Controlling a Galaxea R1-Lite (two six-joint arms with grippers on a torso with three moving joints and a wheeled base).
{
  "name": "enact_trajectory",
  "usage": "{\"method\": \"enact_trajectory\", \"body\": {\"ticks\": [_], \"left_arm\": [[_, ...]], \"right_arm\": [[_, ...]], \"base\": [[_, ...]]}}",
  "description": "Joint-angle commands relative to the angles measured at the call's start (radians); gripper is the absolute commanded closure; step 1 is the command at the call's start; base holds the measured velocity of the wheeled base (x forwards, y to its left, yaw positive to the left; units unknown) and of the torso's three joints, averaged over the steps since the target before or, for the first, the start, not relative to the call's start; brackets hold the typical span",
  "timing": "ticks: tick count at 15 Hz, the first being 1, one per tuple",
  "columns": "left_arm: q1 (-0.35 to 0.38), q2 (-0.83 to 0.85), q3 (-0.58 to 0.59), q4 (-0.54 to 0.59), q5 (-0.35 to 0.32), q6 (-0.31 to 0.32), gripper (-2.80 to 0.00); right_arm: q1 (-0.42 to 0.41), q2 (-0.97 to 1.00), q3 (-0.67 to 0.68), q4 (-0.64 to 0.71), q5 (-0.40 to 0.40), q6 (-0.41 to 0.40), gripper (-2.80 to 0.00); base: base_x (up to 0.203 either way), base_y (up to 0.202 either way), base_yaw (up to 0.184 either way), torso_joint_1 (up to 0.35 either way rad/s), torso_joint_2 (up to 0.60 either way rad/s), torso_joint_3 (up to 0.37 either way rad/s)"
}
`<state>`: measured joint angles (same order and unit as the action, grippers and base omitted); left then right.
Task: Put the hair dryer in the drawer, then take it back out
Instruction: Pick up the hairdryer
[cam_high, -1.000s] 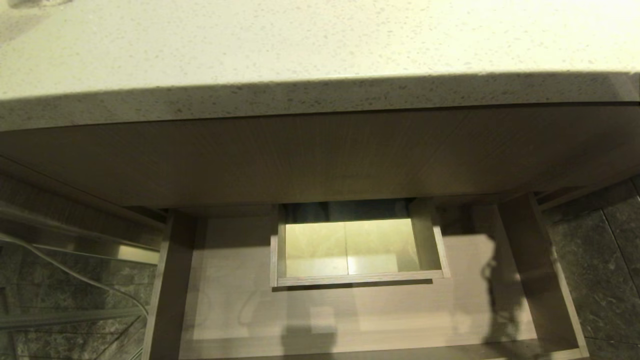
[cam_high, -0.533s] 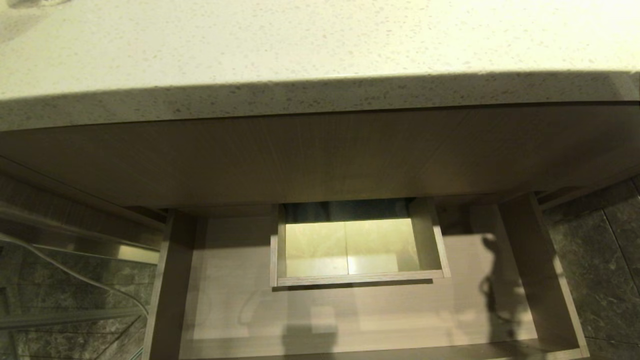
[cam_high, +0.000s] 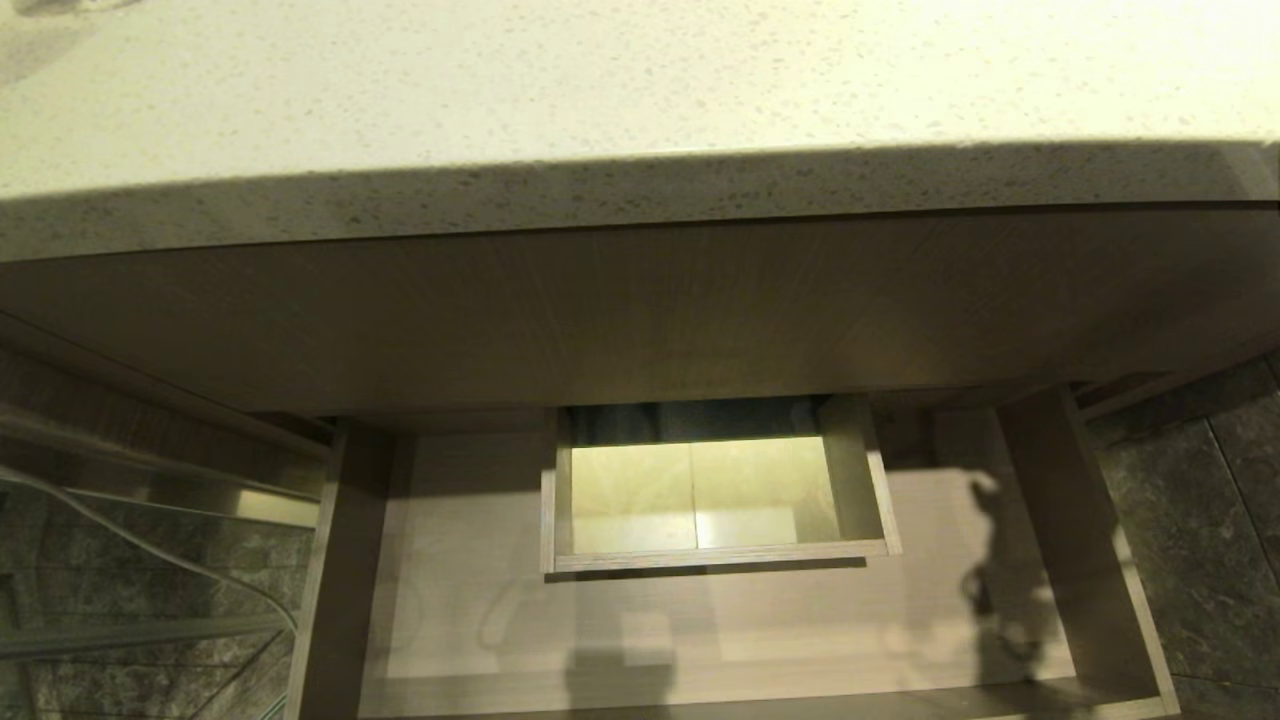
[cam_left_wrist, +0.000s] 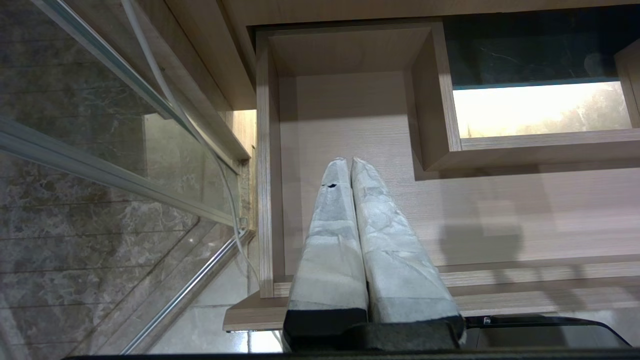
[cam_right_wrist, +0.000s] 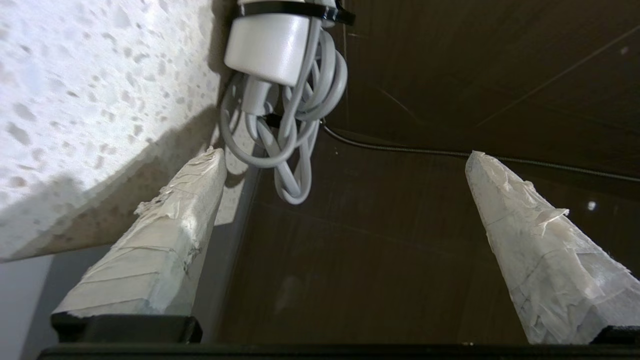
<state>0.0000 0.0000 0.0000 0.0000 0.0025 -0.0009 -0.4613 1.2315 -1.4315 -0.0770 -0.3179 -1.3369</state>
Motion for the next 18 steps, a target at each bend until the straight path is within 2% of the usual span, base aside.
{"method": "enact_trajectory", "body": {"ticks": [1,6,18], "left_arm": [[0.000,0.000,0.000,0.000,0.001,-0.001,0.00],[0.000,0.000,0.000,0.000,0.001,0.001,0.00],[0.000,0.000,0.000,0.000,0.001,0.000,0.00]], "right_arm": [[-0.029,0.000,-0.001,-0.012,-0.001,-0.016,-2.80],[-0.081,0.023,-0.006,-0.013,-0.001,-0.051,-2.80],[-0.118,0.134,-0.034,-0.123,-0.004,-0.073,-2.80]], "base": [[0.000,0.000,0.000,0.000,0.00,0.000],[0.000,0.000,0.000,0.000,0.00,0.000],[0.000,0.000,0.000,0.000,0.00,0.000]]}}
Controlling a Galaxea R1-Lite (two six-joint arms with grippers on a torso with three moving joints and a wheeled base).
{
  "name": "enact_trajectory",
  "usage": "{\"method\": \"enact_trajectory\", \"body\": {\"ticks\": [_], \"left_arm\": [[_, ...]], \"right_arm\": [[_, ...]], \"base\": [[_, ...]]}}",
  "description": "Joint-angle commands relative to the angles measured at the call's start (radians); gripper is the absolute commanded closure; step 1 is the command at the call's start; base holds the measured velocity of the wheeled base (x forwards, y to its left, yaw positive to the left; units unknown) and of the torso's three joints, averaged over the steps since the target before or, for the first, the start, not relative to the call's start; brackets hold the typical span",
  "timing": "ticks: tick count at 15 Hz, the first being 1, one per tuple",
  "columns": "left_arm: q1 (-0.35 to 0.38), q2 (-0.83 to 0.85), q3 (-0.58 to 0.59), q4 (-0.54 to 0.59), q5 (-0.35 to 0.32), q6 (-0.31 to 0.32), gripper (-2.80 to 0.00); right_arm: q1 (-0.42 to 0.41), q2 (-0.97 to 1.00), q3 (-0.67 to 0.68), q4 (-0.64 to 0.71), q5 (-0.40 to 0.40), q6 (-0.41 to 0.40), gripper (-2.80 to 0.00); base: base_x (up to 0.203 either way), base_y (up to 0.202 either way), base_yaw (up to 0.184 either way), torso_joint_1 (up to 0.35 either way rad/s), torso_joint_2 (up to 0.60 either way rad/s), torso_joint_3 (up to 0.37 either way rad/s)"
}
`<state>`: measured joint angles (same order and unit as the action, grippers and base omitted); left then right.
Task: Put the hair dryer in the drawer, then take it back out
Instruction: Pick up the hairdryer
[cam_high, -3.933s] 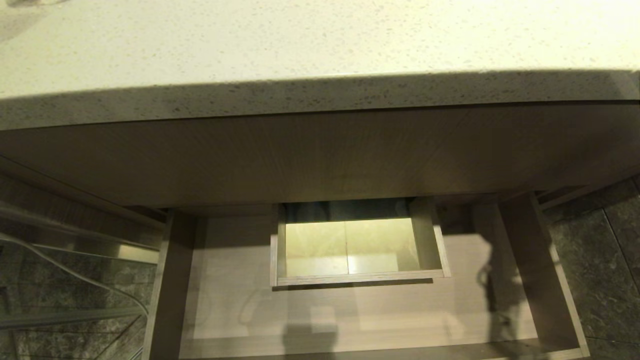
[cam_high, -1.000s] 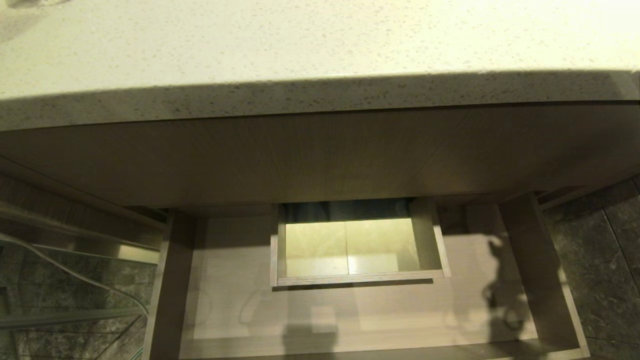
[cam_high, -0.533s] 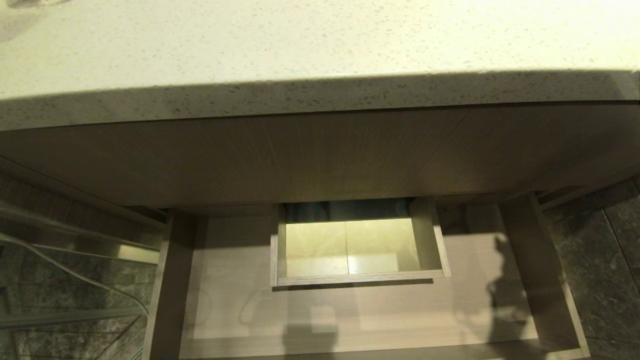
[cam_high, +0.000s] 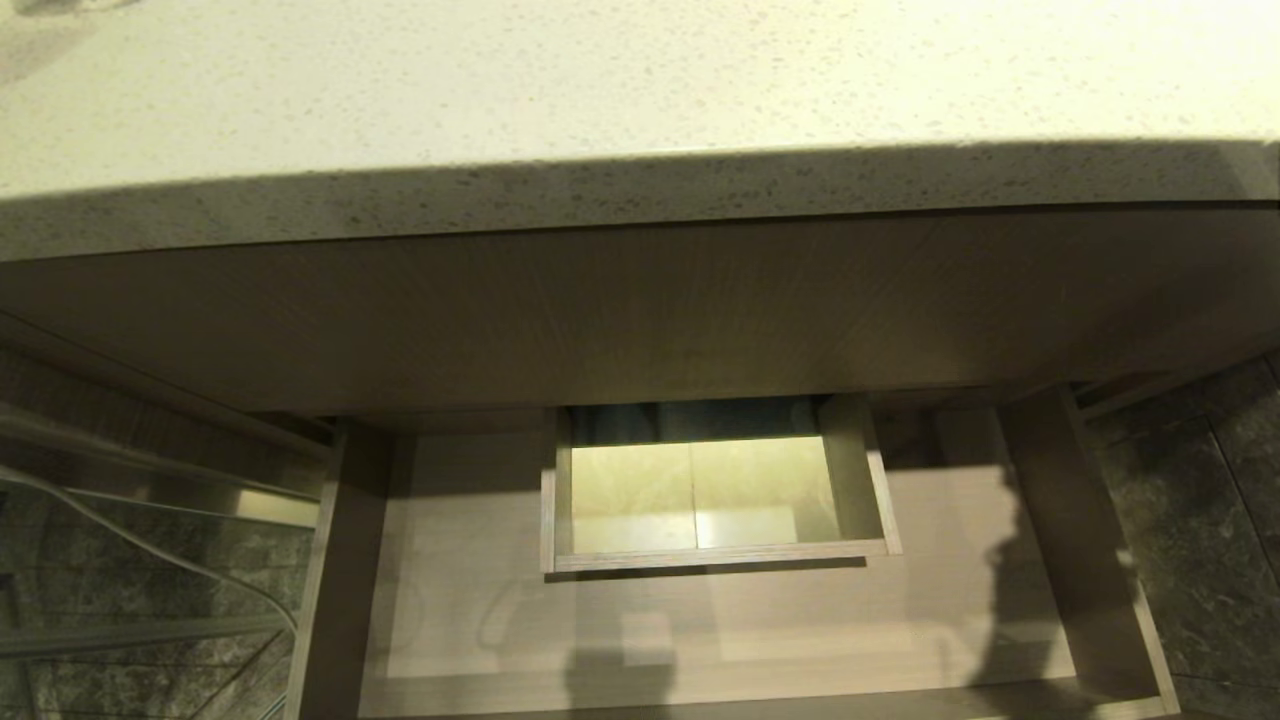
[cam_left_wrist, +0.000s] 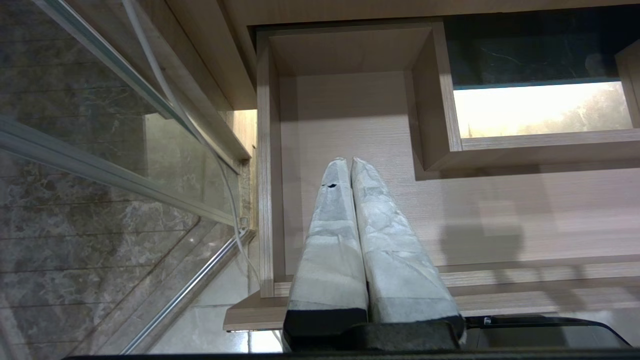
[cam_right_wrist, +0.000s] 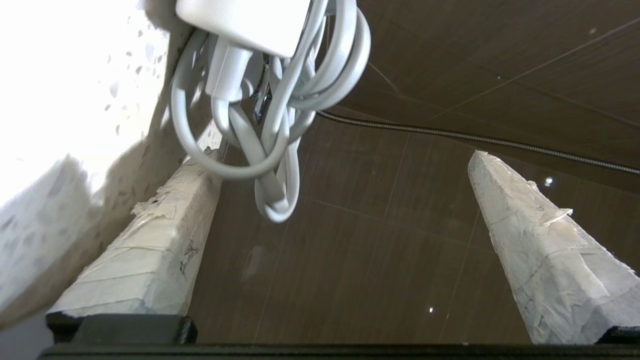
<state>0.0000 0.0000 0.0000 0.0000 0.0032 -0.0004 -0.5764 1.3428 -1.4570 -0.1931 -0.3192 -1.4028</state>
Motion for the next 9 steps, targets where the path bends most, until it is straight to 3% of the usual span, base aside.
{"method": "enact_trajectory", "body": {"ticks": [1,9], "left_arm": [[0.000,0.000,0.000,0.000,0.000,-0.001,0.00],[0.000,0.000,0.000,0.000,0.000,0.000,0.00]], "right_arm": [[-0.003,0.034,-0.016,-0.018,-0.003,-0.008,-2.80],[-0.005,0.069,-0.025,-0.057,-0.004,0.001,-2.80]], "base": [[0.000,0.000,0.000,0.000,0.00,0.000],[0.000,0.000,0.000,0.000,0.00,0.000]]}}
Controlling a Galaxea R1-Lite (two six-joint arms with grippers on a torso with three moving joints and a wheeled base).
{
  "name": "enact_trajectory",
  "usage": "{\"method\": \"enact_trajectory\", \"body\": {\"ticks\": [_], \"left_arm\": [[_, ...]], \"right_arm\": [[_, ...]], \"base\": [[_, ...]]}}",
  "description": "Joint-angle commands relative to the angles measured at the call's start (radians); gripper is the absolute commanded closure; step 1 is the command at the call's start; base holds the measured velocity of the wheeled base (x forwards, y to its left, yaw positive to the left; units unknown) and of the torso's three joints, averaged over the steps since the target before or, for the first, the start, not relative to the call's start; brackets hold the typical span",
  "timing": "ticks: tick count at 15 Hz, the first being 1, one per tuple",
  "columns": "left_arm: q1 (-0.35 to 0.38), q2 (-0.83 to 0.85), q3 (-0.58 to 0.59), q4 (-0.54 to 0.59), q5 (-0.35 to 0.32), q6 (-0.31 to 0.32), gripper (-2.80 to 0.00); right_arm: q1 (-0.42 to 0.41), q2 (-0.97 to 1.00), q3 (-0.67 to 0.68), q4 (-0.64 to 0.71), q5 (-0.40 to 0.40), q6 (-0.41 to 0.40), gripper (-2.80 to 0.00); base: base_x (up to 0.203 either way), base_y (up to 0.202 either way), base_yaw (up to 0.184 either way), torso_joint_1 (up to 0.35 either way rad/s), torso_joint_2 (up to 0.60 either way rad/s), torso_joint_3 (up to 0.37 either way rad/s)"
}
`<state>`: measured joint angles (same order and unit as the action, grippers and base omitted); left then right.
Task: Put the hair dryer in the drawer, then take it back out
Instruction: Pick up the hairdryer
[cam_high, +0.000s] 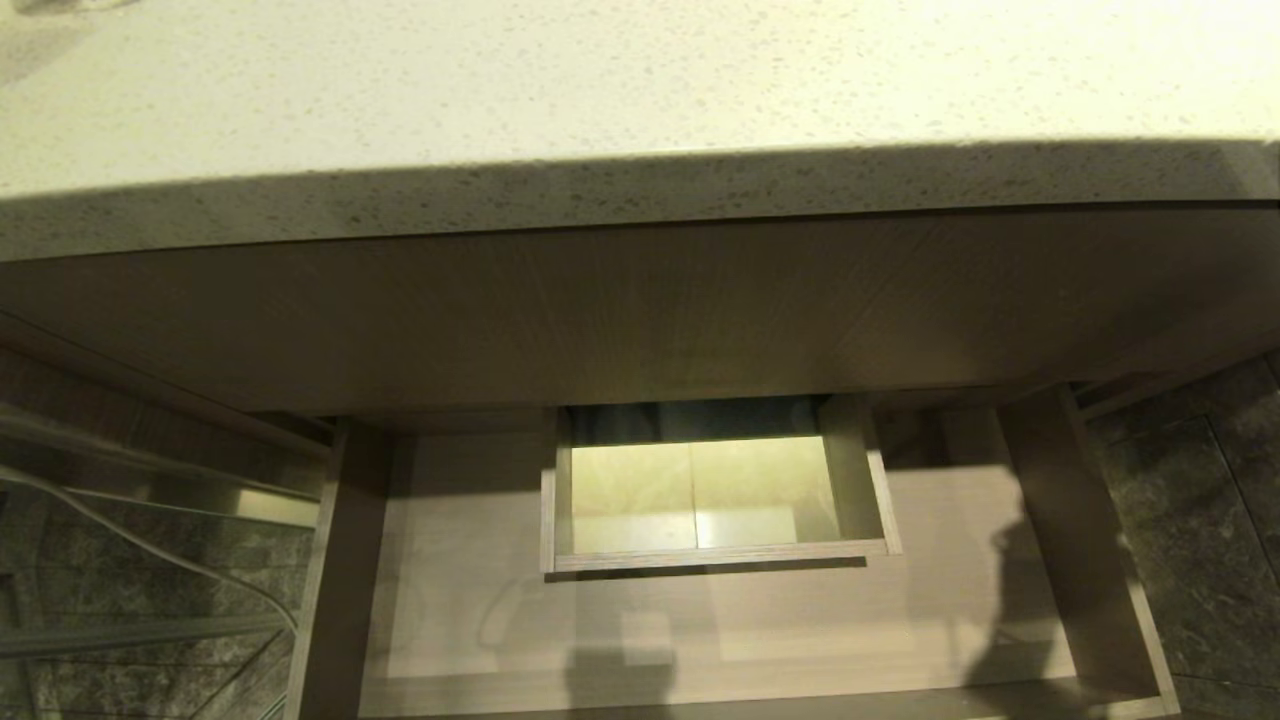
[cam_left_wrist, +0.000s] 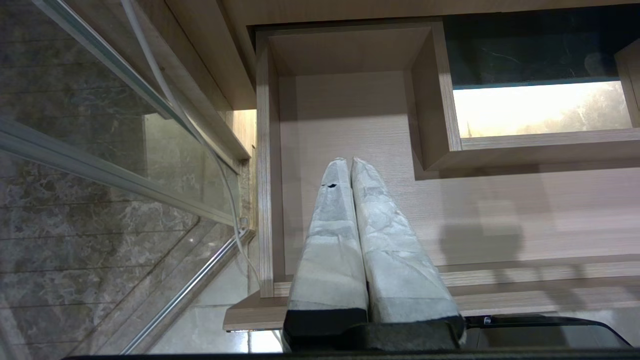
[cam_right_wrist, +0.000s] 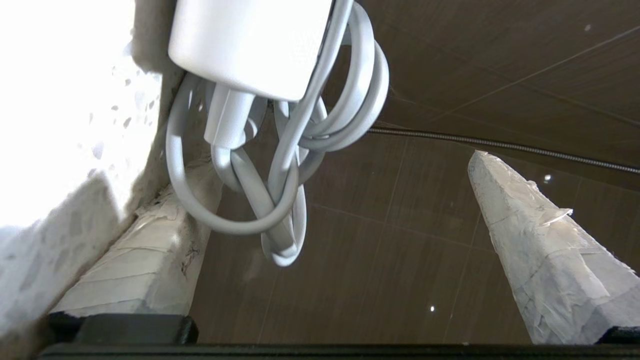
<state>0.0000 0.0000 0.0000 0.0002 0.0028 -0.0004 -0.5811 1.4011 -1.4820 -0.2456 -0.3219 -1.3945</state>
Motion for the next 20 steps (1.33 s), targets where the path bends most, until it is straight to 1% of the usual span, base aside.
{"method": "enact_trajectory", "body": {"ticks": [1,5,9,10,11,20], "left_arm": [[0.000,0.000,0.000,0.000,0.000,-0.001,0.00],[0.000,0.000,0.000,0.000,0.000,-0.001,0.00],[0.000,0.000,0.000,0.000,0.000,-0.001,0.00],[0.000,0.000,0.000,0.000,0.000,0.000,0.00],[0.000,0.000,0.000,0.000,0.000,-0.001,0.00],[0.000,0.000,0.000,0.000,0.000,0.000,0.00]], "right_arm": [[0.000,0.014,-0.001,-0.007,-0.002,-0.008,-2.80],[0.001,0.024,0.000,-0.014,0.000,-0.005,-2.80],[0.001,0.030,0.002,-0.050,-0.002,-0.006,-2.80],[0.001,0.030,0.000,-0.049,0.001,-0.011,-0.53],[0.001,0.027,0.000,-0.047,0.012,-0.017,0.00],[0.001,-0.002,0.006,-0.048,0.000,-0.012,0.00]], "base": [[0.000,0.000,0.000,0.000,0.00,0.000],[0.000,0.000,0.000,0.000,0.00,0.000],[0.000,0.000,0.000,0.000,0.00,0.000],[0.000,0.000,0.000,0.000,0.00,0.000],[0.000,0.000,0.000,0.000,0.00,0.000],[0.000,0.000,0.000,0.000,0.00,0.000]]}}
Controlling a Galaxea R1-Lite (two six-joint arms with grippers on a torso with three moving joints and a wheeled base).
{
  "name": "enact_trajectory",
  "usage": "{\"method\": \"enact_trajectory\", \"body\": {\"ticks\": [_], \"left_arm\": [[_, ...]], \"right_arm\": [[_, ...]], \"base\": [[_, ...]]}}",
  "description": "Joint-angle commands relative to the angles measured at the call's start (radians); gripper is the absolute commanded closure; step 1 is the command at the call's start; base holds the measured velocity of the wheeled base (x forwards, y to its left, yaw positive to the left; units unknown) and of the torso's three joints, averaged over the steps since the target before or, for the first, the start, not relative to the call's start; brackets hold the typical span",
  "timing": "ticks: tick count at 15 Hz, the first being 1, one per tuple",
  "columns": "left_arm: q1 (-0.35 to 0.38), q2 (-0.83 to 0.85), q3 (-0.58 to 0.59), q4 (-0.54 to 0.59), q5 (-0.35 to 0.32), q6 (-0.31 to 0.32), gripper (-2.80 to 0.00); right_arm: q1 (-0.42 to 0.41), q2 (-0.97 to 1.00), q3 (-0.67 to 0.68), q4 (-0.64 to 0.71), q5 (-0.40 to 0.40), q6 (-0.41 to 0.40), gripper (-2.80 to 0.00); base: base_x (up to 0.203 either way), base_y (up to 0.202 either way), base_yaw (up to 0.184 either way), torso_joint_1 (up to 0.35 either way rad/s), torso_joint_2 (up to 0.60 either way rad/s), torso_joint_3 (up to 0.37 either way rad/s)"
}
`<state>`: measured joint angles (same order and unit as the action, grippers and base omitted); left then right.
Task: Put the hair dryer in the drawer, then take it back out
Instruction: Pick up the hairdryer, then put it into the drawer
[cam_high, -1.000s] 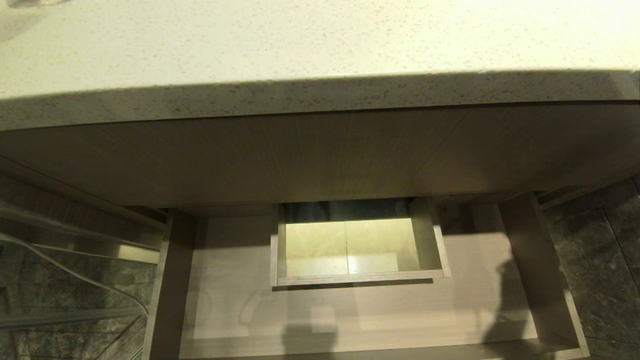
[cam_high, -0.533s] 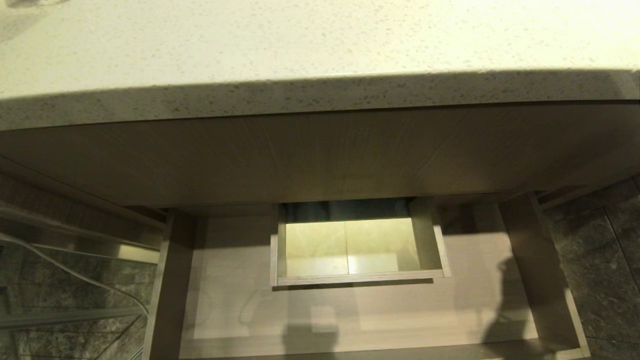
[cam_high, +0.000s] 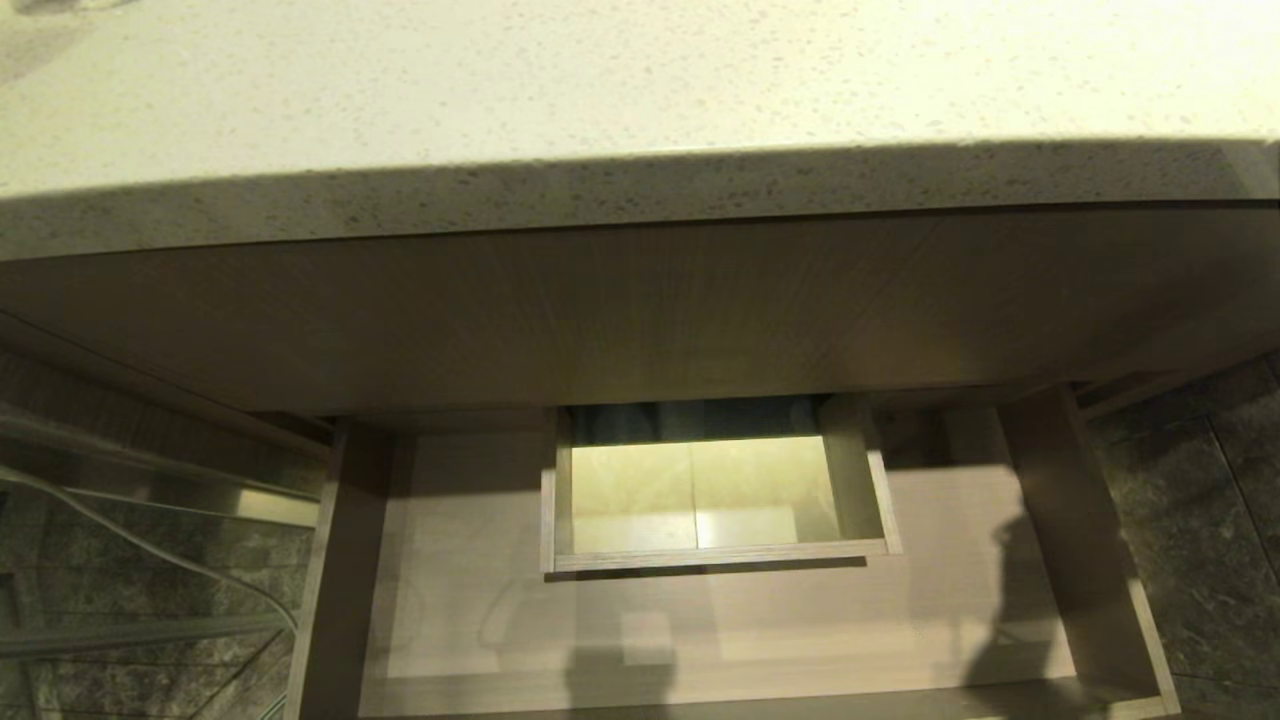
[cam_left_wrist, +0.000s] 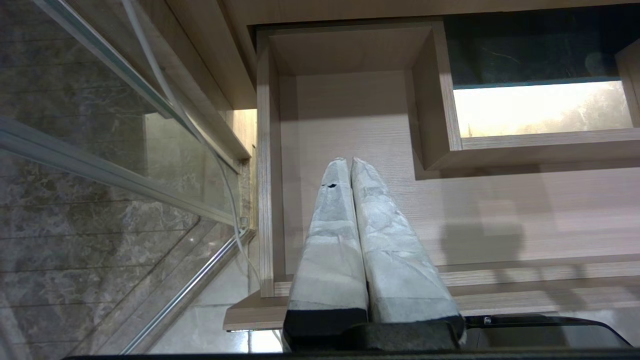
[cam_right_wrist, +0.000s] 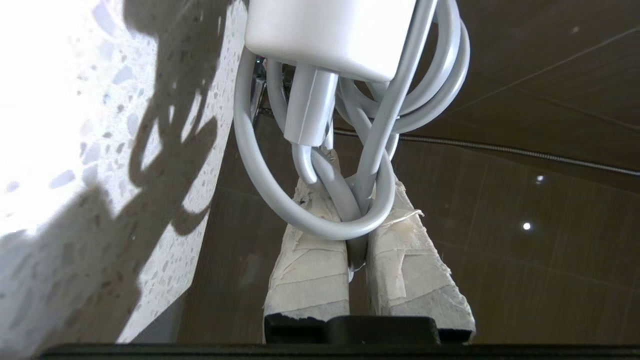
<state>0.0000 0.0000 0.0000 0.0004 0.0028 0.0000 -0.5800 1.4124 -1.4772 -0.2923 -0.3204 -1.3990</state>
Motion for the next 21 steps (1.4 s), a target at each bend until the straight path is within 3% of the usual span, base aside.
{"method": "enact_trajectory", "body": {"ticks": [1,7,13,21], "left_arm": [[0.000,0.000,0.000,0.000,0.000,-0.002,0.00],[0.000,0.000,0.000,0.000,0.000,-0.002,0.00],[0.000,0.000,0.000,0.000,0.000,-0.002,0.00],[0.000,0.000,0.000,0.000,0.000,0.000,0.00]], "right_arm": [[0.000,-0.023,0.002,0.003,-0.002,-0.008,0.00],[0.000,-0.095,-0.004,-0.007,0.000,0.001,0.00],[0.002,-0.222,-0.004,-0.007,0.016,0.072,0.00],[0.000,-0.410,-0.001,0.002,0.017,0.108,0.00]], "base": [[0.000,0.000,0.000,0.000,0.00,0.000],[0.000,0.000,0.000,0.000,0.00,0.000],[0.000,0.000,0.000,0.000,0.00,0.000],[0.000,0.000,0.000,0.000,0.00,0.000]]}}
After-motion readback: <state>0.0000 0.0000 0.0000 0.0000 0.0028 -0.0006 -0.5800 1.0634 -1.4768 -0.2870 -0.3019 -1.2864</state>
